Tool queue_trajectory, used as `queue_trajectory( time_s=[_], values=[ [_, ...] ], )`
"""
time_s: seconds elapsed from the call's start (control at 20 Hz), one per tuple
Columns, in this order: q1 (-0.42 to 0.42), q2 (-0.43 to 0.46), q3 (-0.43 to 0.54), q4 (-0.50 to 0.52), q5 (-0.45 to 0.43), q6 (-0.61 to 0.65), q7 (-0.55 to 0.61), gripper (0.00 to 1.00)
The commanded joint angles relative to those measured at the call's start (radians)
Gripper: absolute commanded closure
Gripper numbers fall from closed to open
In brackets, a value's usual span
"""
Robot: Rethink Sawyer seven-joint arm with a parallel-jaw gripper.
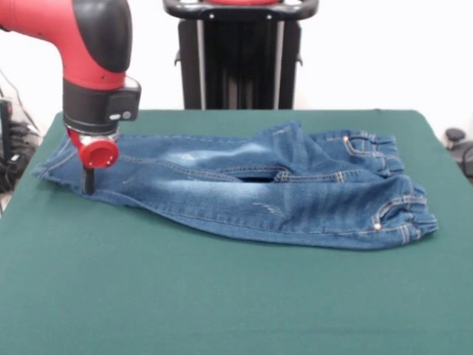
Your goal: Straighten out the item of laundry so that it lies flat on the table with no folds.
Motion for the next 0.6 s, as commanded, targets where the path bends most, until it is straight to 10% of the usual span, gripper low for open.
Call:
queue_trajectory(
  time_s=[0.05, 0.6],
  values=[
    [0.158, 0.135, -0.115, -0.182, -0.065, -0.126, 0.039, 1.00],
    [0.187, 0.126, -0.101, -0.227, -0.030, -0.084, 0.026, 1.00]
  ],
)
